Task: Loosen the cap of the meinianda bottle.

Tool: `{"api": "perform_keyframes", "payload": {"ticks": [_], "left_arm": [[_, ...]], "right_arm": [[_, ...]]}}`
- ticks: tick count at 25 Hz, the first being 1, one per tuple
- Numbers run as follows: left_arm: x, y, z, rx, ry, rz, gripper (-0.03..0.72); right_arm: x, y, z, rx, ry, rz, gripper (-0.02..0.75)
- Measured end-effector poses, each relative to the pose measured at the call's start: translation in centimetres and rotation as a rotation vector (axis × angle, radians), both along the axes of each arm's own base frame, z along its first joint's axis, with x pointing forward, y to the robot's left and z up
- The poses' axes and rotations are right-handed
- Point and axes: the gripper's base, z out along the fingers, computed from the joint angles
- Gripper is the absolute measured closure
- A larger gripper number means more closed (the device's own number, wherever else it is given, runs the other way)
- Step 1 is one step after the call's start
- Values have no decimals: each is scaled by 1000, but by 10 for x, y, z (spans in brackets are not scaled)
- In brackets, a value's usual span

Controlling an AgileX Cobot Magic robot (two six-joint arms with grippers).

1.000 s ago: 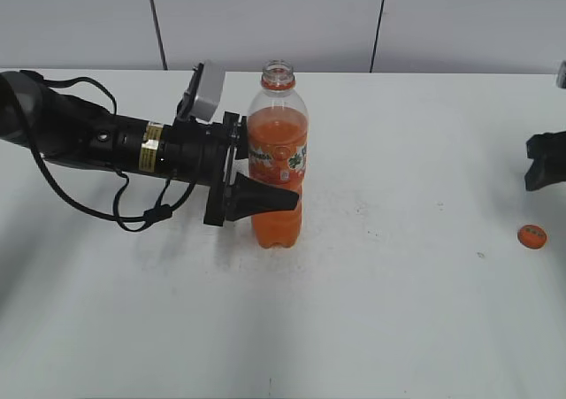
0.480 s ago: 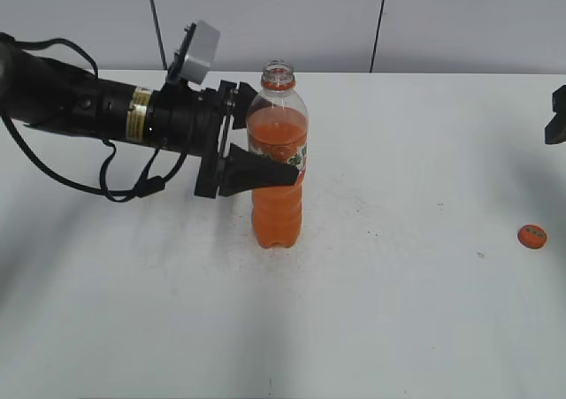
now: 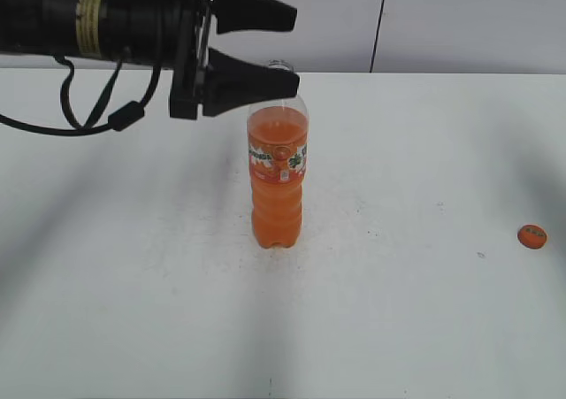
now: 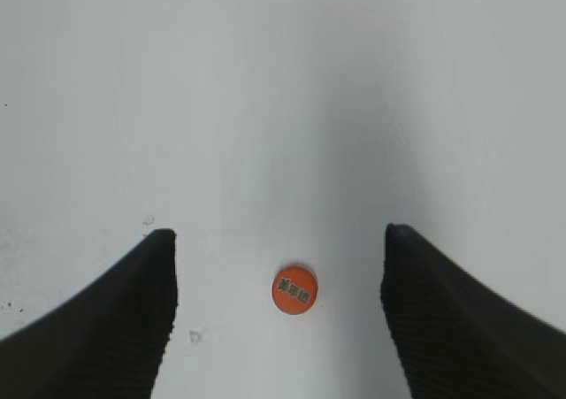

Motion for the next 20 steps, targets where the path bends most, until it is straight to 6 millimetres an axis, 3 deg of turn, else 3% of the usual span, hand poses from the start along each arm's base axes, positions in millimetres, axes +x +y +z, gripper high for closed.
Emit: {"api": "perform_keyframes", "payload": {"ticks": [6,10,13,16,20], "left_arm": [[-27,8,71,-65,-38,54,97],[-36,23,114,-39,-74,316,97],[-38,42,134,50,-142,577,97],[-30,65,141,65,-143,885,97],[-19,96,117,108,-107,1164,97]], "right_arm": [[-20,4,25,14,-24,7,200],[-36,7,42,36,-44,10,202],[-47,9,53,40,-63,16,202],[-58,11,61,42,-66,22,202],[-70,13,67,46,-50,33,202]]}}
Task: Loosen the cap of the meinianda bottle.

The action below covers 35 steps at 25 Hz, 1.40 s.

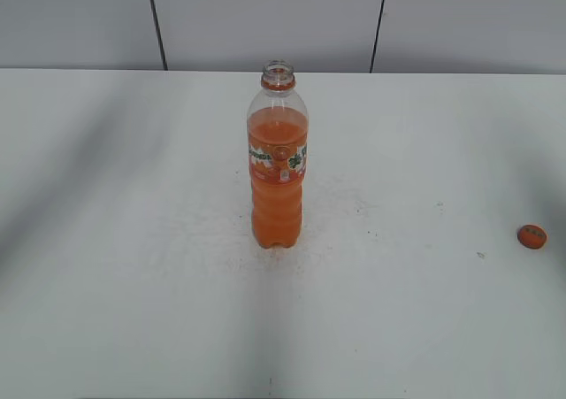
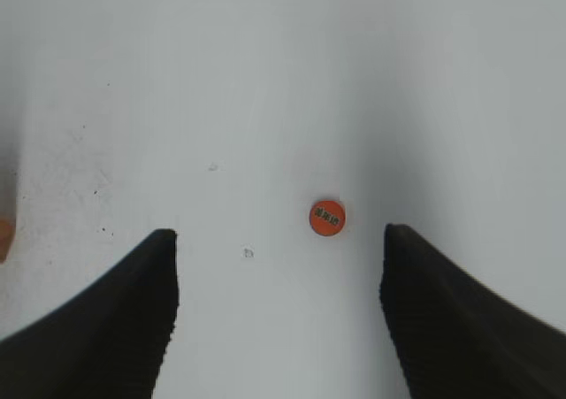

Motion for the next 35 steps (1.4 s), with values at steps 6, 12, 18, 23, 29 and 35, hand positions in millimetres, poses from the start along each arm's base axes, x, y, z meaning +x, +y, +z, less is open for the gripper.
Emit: {"api": "perform_keyframes", "payload": {"ticks": [6,12,18,23,29,35], "left_arm": [[5,38,-56,95,107,331,98],[-7,62,-67,135,403,602,105],[-17,39,-61,-36,710,447,141],[-36,34,-70,-37,967,442,151],[-72,41,-66,2,1055,450,154],[-140,55,-57,-26,985,441,154]], "right_arm": [[-11,3,3,15,38,13,202],[-18,4,1,26,104,27,202],[-24,5,-2,19,180,42,202],[-36,3,-8,-11,315,62,202],[-55,4,-13,-18,326,63,202],[-102,9,-36,-32,328,83,202]]}}
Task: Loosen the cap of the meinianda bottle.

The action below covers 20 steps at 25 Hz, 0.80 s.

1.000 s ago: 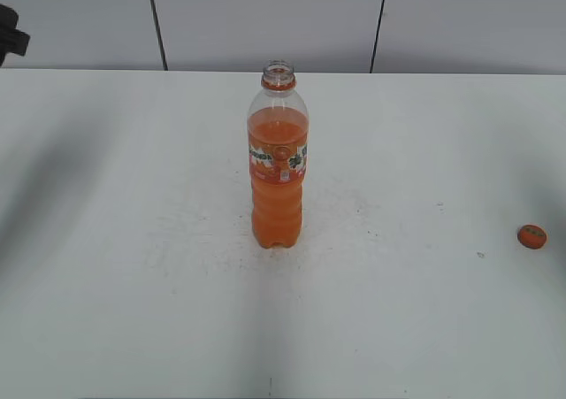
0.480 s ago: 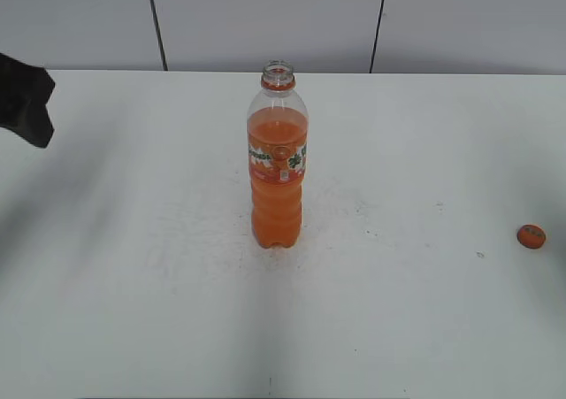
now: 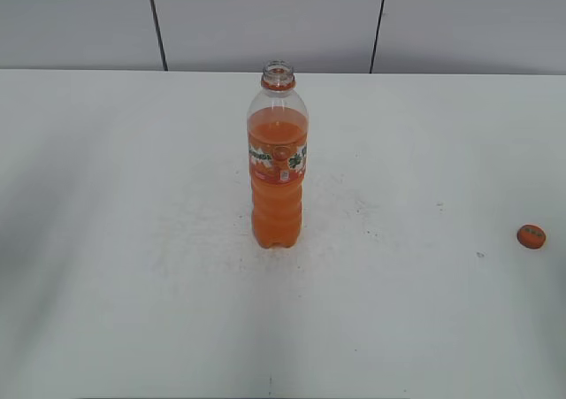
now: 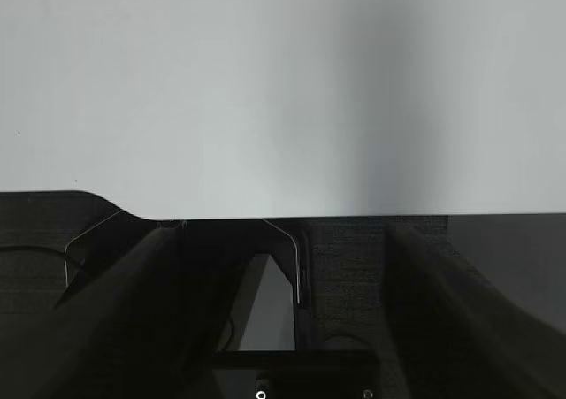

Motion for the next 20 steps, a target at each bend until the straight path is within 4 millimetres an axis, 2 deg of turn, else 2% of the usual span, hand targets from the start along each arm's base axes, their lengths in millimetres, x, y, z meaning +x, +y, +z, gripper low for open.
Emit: {"api": "perform_keyframes", "payload": {"ticks": [3,5,10,16,20], "left_arm": [[-34,7,8,-17,-93,-2,154],[-61,13,16,-37,-192,-2,154],[-110,22,10,-66,-330,-1,155],[-165,35,-1,-94,-565,3,155],[-187,40,-7,-120,-710,3,155]], "right_arm": [[-29,2,-9,-20,-56,0,202],[-40,2,-18,-39,-111,5,202],[-66,4,-40,-76,-270,21,202],[-94,8,-31,-120,-518,66,202],[-116,11,-29,-149,-670,75,202]]}}
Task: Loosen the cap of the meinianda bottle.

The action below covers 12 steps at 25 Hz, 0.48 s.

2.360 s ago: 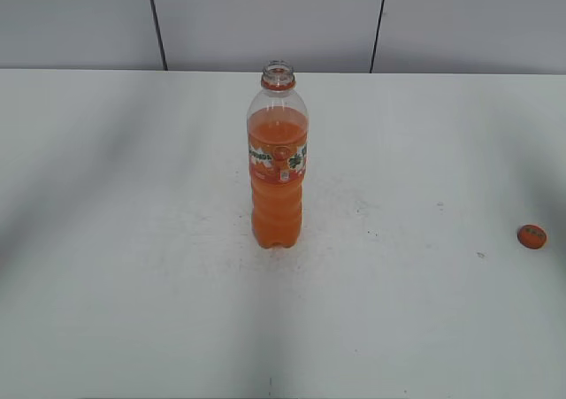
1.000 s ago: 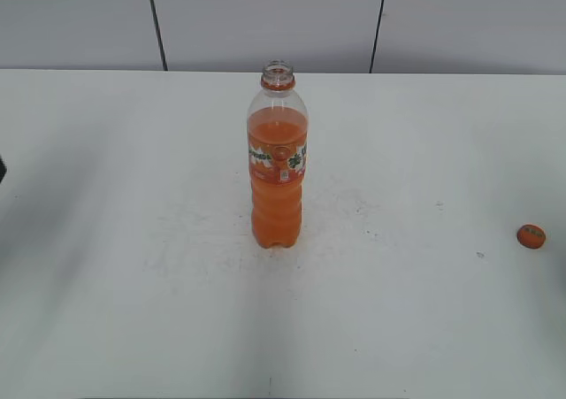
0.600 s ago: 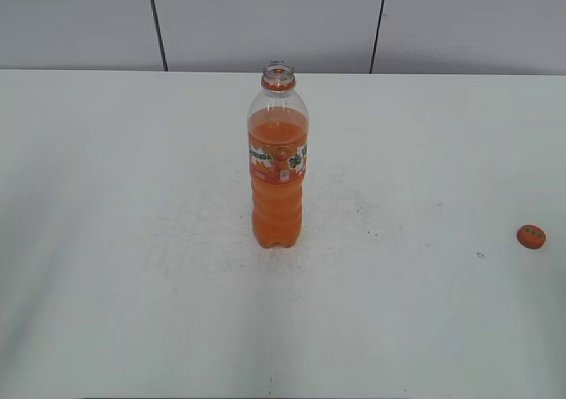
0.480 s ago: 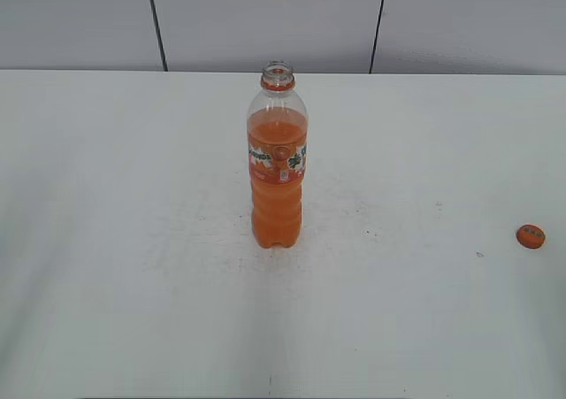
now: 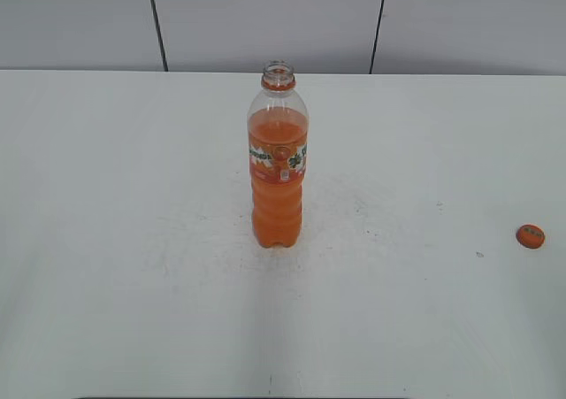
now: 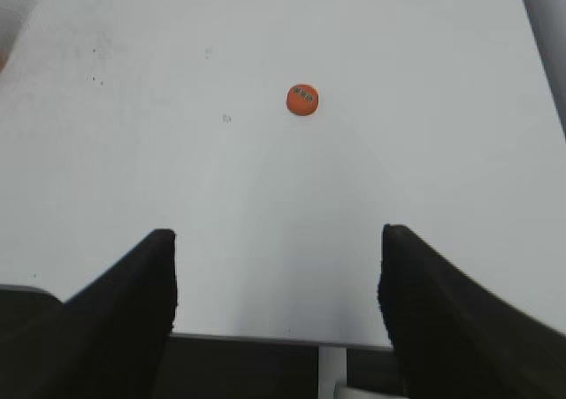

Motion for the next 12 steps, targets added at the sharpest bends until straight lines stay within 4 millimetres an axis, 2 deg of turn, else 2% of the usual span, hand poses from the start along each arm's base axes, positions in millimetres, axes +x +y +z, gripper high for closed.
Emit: {"api": "perform_keyframes", "payload": {"ticks": [3,12], "left_arm": [[-8,2,-1,-9,-65,-1,155],[-7,0,-1,29,-73,-40,155]], "right_arm": [[-11,2,0,-6,-77,4,202],[-12,4,1,15,-88,18,202]]}}
